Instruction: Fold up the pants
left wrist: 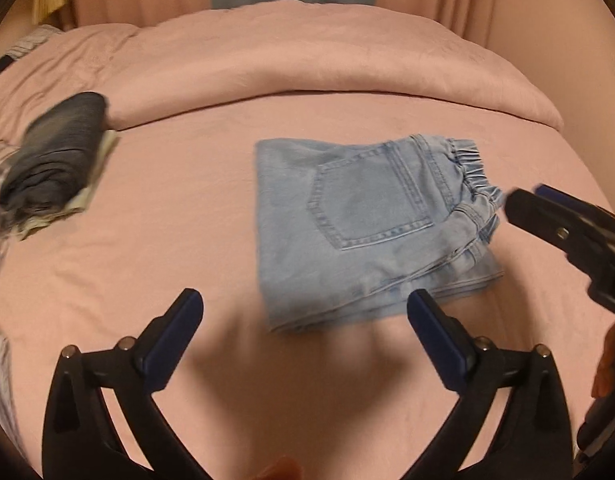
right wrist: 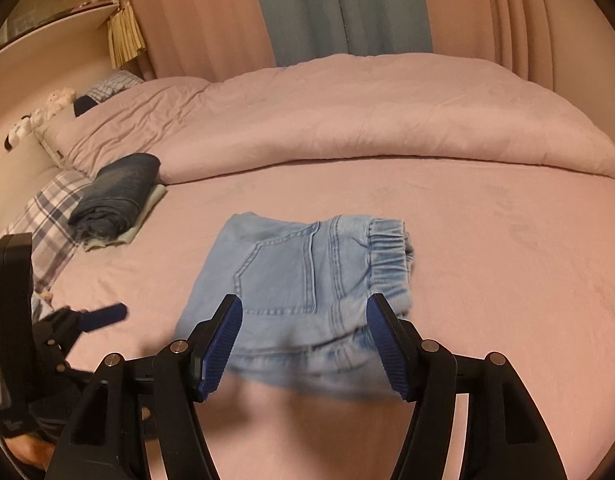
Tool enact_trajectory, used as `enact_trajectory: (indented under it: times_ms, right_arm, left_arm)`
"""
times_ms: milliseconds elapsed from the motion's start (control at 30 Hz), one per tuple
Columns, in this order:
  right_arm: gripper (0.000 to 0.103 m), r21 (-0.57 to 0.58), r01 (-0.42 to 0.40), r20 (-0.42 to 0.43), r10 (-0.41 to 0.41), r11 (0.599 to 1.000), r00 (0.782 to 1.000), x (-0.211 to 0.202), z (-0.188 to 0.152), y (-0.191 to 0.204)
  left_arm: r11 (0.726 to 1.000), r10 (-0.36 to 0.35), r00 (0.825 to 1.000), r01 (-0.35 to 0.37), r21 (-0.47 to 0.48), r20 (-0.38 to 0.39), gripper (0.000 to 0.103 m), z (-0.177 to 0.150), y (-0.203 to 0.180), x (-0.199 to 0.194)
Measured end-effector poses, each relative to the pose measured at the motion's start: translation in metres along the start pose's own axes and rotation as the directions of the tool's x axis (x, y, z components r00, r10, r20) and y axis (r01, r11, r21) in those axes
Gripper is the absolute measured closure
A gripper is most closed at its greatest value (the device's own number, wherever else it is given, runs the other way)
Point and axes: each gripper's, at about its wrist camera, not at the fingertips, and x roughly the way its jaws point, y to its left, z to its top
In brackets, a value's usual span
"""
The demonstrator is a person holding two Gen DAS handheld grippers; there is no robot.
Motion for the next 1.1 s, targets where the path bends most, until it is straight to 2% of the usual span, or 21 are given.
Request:
enact_trajectory:
  times_ms: [33,100,233,400,533,700,1100]
  right_arm:
    - [0.035,0.002,0.006,-0.001,-0.006,1.000,1.000,-0.004,-0.001,0.001]
    - [0.024,0.007,0.020,-0.001,-0.020,1.000,1.000,-0.012,-0.004,0.003]
    - [0.022,0.019,0.037,-0.009,-0.037,0.999,0.999,-0.033,-0.008,0.007]
    - [0.010,0.007,0.070,-0.019,-0.069,0.998,0.997,-0.063,-0.003,0.017]
    - [0.009,0.000,0.109,-0.019,-0.109,0.994,0.994,-0.086,-0.001,0.024]
    - [0.009,0.012,0.103,-0.018,-0.102,0.995,0.995,-0.107,0.001,0.025]
    - [0.009,-0.008,0.095,0.014,-0.095,0.995,0.995,-0.132,0.003,0.031]
  left_arm:
    - [1.000,0.004,1.000,-0.004,-0.009,-0.001,0.001,-0.001,0.001,-0.005]
    - [0.999,0.010,1.000,-0.010,-0.033,-0.004,0.001,-0.002,0.004,-0.018]
    - [0.998,0.022,1.000,-0.022,-0.054,-0.003,0.001,-0.004,0.004,-0.045]
    - [0.999,0.021,1.000,-0.021,-0.037,0.001,0.001,0.002,-0.005,-0.075]
    - [0.998,0.058,0.998,-0.058,-0.028,-0.007,0.001,0.006,-0.014,-0.098]
    - [0.994,0.102,0.995,-0.103,-0.025,-0.016,0.001,0.008,-0.020,-0.113]
    - [0.995,0.100,0.995,-0.100,-0.027,0.007,0.001,0.011,-0.032,-0.137]
